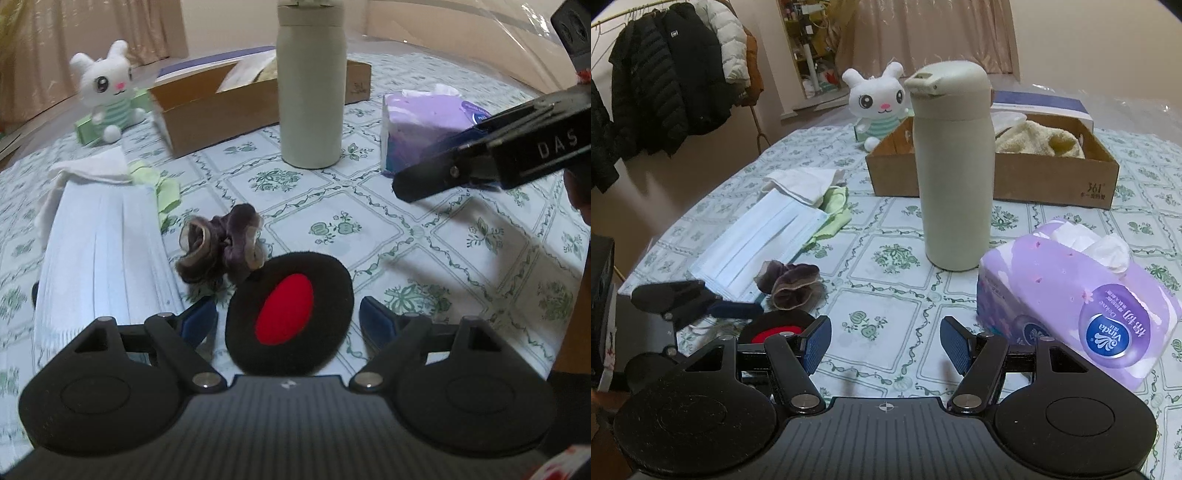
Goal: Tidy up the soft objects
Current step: 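Lower the left gripper onto the black round pad and close on it, then grasp the brown sock with the right gripper while the left gripper holds the pad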
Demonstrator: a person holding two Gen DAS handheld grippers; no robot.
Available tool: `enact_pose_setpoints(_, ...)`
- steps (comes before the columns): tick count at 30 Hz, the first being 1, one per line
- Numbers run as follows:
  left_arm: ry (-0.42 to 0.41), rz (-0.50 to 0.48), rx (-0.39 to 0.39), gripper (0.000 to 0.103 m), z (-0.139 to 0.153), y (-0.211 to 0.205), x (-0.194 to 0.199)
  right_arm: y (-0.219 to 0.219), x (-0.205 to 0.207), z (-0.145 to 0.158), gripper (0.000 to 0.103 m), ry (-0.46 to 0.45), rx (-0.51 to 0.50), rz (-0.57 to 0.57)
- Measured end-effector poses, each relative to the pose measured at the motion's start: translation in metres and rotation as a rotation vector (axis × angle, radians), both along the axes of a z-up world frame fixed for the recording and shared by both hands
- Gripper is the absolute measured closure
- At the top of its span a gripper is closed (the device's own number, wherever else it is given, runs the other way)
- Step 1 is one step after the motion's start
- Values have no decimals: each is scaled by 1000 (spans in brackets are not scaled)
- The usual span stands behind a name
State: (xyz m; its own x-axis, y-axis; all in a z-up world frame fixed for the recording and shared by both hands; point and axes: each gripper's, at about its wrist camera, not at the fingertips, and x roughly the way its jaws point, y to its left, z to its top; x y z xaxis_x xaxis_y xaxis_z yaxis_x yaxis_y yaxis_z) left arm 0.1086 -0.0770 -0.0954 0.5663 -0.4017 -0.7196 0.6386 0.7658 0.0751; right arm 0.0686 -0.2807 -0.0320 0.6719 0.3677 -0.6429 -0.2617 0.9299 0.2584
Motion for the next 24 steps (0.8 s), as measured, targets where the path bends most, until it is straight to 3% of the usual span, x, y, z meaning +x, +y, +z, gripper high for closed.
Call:
enact_pose_setpoints(4,15,-38,2,35,1,-2,8,1,2,-4,38,7,-6,-1)
enact_pose_setpoints(7,19,-46,11,38,2,-5,8,2,3,-6,38,10,-6,-2)
enact_pose_setpoints(15,10,-3,7,40,13,7,-9,8,5,0,38,-6,-2,11)
enact_pose_setpoints(24,-42,124,-20,40,48,59,-25,35,11,3,38,-25,14,87)
